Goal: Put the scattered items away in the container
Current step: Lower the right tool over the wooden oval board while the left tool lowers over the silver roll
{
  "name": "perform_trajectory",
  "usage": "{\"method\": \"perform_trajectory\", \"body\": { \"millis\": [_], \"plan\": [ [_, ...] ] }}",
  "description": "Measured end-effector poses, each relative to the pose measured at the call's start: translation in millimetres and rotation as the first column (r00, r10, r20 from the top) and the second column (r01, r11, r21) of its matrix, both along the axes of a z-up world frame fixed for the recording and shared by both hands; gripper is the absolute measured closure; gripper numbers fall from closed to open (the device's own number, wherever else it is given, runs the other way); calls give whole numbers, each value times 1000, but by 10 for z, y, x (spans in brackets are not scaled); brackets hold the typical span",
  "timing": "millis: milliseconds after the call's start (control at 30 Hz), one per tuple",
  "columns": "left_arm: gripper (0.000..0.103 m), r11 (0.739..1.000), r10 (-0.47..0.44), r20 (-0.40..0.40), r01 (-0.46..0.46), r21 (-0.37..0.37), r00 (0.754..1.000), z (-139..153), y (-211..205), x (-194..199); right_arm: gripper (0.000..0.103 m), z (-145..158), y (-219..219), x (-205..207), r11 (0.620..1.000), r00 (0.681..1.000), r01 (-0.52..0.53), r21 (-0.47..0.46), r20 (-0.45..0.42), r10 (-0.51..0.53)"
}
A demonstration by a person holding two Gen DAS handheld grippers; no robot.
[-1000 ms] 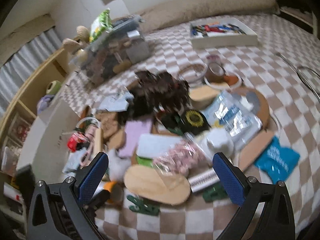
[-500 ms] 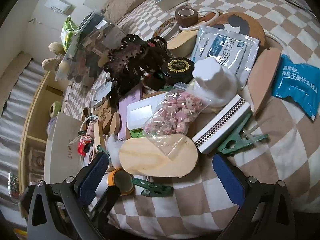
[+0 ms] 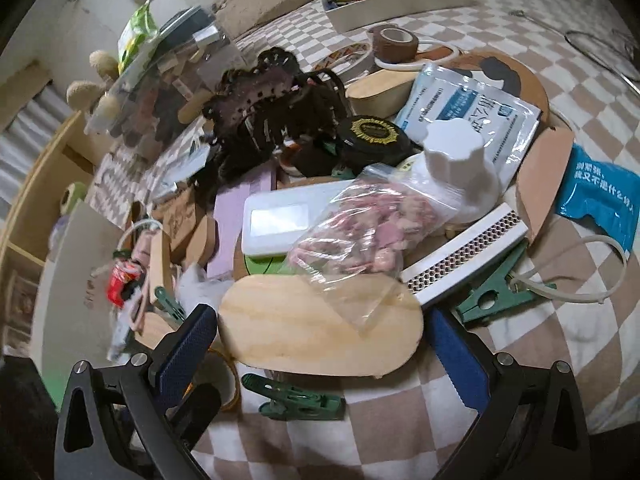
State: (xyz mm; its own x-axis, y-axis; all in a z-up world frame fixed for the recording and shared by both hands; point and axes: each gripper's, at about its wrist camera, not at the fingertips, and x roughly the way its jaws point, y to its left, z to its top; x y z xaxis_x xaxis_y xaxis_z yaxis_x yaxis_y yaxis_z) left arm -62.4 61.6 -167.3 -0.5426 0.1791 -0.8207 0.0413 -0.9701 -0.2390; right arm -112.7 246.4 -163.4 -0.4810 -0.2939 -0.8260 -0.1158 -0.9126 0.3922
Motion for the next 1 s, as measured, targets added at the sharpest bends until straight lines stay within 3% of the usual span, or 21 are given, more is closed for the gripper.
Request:
{"method": "perform_trajectory", "body": {
  "millis": [167, 467, 533, 733, 1000],
  "plan": [
    [0, 1000, 2, 18, -1, -21, 1000, -23, 18, -15, 0, -14, -100, 15, 997, 1000, -26, 72, -15, 27],
    [0, 1000, 18, 36, -17, -4, 999, -36, -2, -35, 0, 7, -48, 50, 999, 1000, 1, 50, -19, 0],
    [0, 1000, 30, 37, -30, 1, 999, -37, -12, -24, 7, 16, -27, 55, 1000, 1000, -4, 29, -23, 4],
    [0, 999, 53, 99, -53, 2, 994, -156, -46, -39, 8, 39, -36, 85, 1000, 999, -28, 13, -32, 29],
    [0, 991, 72, 105, -83, 100, 992, -120, -168, -19, 8, 40, -12, 101, 999, 999, -38, -29, -33, 37]
  ]
}}
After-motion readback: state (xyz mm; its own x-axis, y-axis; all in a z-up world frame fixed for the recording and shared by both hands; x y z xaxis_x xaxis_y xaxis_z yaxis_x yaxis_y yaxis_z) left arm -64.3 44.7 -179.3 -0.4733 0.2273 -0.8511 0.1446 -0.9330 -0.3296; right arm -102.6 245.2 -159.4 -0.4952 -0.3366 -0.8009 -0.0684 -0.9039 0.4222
